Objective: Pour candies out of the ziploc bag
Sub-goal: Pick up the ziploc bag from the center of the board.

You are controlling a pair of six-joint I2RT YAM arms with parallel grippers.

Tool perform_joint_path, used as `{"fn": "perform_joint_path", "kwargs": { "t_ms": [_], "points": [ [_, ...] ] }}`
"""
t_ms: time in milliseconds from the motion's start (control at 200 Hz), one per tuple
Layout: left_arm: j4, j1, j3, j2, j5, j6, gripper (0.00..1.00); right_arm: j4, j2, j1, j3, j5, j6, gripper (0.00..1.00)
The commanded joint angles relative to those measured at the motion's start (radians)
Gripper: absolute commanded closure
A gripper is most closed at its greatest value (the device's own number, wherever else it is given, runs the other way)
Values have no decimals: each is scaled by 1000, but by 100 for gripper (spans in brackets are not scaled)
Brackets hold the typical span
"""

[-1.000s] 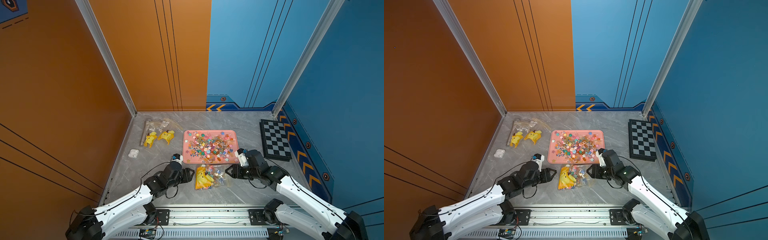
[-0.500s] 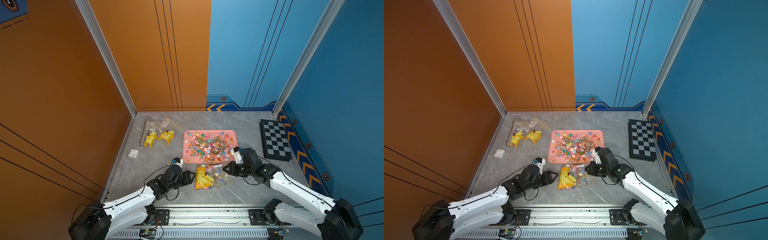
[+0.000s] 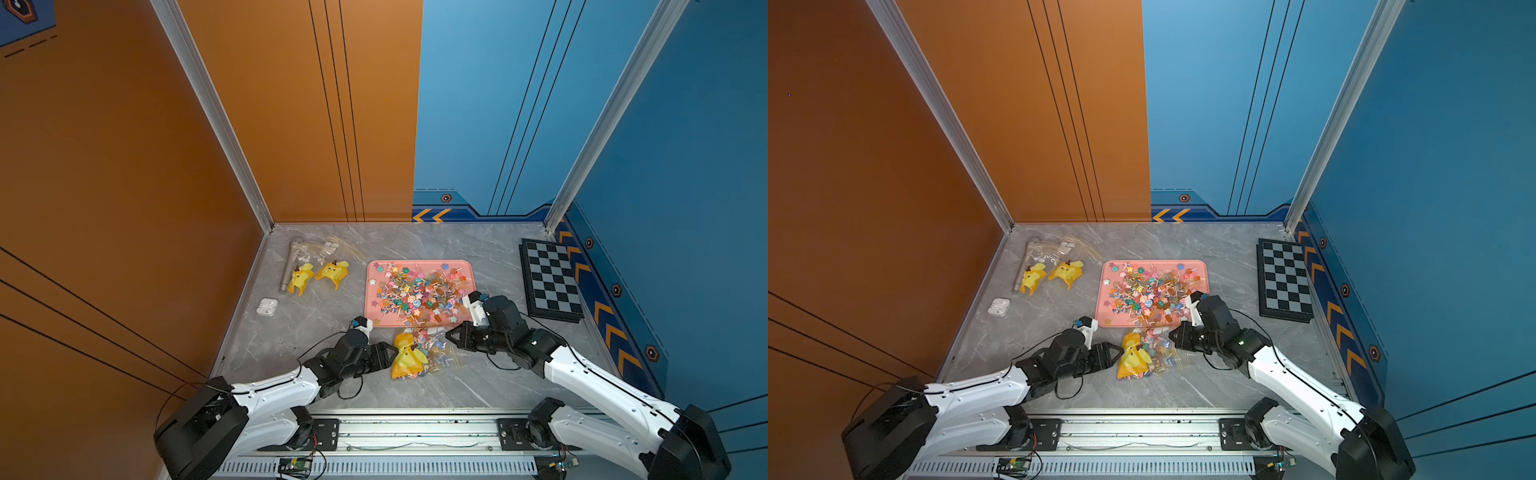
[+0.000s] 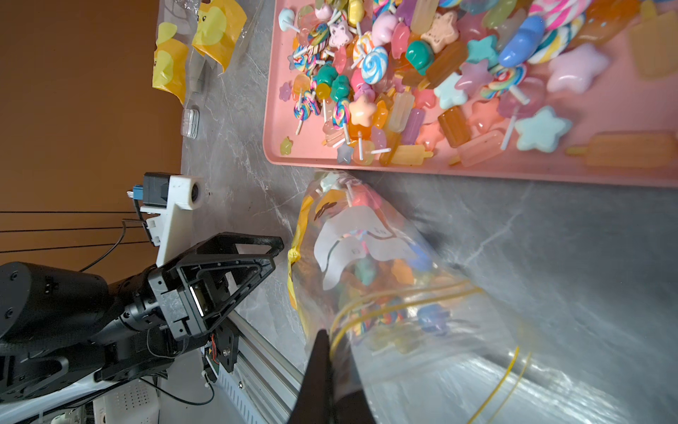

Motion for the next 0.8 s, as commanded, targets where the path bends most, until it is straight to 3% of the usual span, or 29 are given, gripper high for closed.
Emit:
{"fn": "perform_joint_path", "kwargs": {
  "t_ms": [0, 450, 796],
  "points": [
    [83, -20, 32, 60, 45, -12, 32, 11, 7, 12, 28, 37, 10, 100],
    [155, -70, 65, 161, 52, -37, 42, 13, 21, 17, 33, 50, -3, 100],
    [190, -78, 74, 188, 50, -51, 77, 13, 27, 16, 51, 47, -3, 100]
  ]
}}
